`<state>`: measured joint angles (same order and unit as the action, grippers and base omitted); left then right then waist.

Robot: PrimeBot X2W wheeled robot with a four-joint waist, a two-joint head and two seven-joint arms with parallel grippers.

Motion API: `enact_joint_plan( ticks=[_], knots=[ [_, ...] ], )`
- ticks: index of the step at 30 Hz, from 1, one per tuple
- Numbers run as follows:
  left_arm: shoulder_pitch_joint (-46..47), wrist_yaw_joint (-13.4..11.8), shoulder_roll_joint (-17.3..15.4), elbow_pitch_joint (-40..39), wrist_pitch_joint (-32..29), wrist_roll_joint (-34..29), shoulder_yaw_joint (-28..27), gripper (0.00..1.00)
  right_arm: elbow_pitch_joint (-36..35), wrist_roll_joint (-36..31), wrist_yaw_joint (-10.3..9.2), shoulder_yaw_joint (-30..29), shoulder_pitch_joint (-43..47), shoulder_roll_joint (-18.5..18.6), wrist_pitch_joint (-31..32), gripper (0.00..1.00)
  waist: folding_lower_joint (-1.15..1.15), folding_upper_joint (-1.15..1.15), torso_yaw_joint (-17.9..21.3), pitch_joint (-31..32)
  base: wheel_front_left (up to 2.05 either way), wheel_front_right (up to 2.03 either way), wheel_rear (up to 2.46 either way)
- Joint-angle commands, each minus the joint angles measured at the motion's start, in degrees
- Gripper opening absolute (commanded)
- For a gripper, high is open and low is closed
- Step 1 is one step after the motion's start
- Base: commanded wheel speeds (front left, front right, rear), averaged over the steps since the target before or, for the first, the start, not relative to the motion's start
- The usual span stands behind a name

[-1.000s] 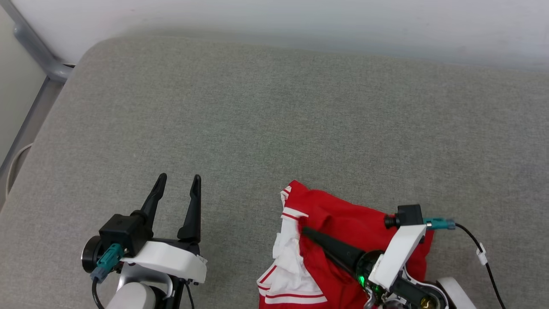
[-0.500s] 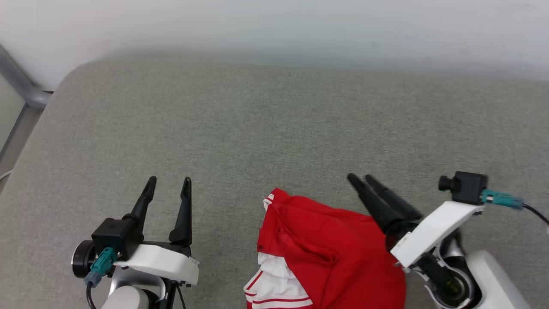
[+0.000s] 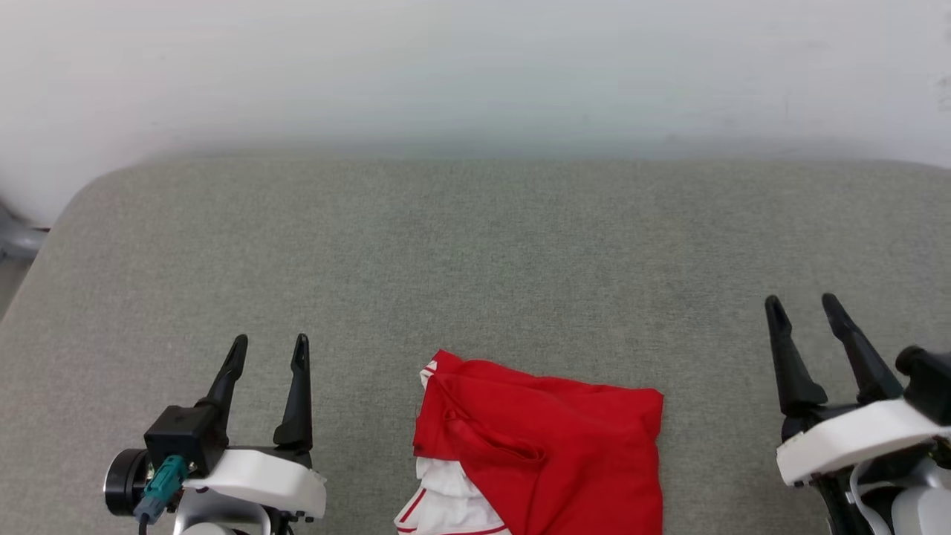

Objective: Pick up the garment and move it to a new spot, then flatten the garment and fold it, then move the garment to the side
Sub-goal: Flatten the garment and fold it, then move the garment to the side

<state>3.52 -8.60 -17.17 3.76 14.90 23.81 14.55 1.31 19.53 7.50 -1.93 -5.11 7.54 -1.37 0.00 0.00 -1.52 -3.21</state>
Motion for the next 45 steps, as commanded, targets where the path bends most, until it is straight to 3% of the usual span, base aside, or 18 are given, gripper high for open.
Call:
enact_joint_plan(
  ticks=[1, 5, 10, 27, 33, 37, 45],
  knots=[
    [-0.9, -0.2, -0.2, 0.1, 0.4, -0.5, -0.1, 1.00, -1.1, -1.8, -0.03, -0.9, 1.2, -0.7, -0.6, 1.00, 0.00, 0.00, 0.6, 0.9, 0.00, 0.00, 0.00],
    [-2.3, -0.6, -0.4, 0.7, 0.4, -0.7, -0.3, 1.00, -3.6, -7.2, -0.03, -1.9, 4.6, -1.8, -1.4, 1.00, 0.00, 0.00, 1.0, 2.6, 0.00, 0.00, 0.00],
    [-4.1, -1.1, -0.6, 1.0, 0.4, -1.5, -0.7, 1.00, -5.3, -9.3, -0.03, -1.7, 8.2, -3.0, -1.8, 1.00, 0.00, 0.00, 0.9, 4.1, 0.00, 0.00, 0.00],
    [-5.2, -0.2, 0.3, 2.6, 0.4, -2.0, -2.0, 1.00, -9.0, -10.5, -0.03, -1.9, 11.2, -4.5, 0.7, 1.00, 0.00, 0.00, 1.2, 5.1, 0.00, 0.00, 0.00],
    [-3.8, 0.5, 0.8, 2.5, 0.4, -2.0, -2.4, 1.00, -7.4, -5.8, -0.04, -5.7, 11.4, -4.6, 4.2, 1.00, 0.00, 0.00, 0.1, 4.2, 0.00, 0.00, 0.00],
    [-2.6, 0.9, 1.4, 2.0, 0.4, -2.4, -3.1, 1.00, -4.9, -0.4, -0.05, -7.5, 12.6, -3.2, 10.1, 1.00, 0.00, 0.00, -1.4, 3.0, 0.00, 0.00, 0.00],
    [-0.3, 2.0, 3.1, 0.2, 0.4, -3.7, -4.5, 1.00, -2.3, 11.3, -0.03, -1.8, 11.9, -0.5, 23.3, 1.00, 0.00, 0.00, -3.8, -1.7, 0.00, 0.00, 0.00]
  ],
)
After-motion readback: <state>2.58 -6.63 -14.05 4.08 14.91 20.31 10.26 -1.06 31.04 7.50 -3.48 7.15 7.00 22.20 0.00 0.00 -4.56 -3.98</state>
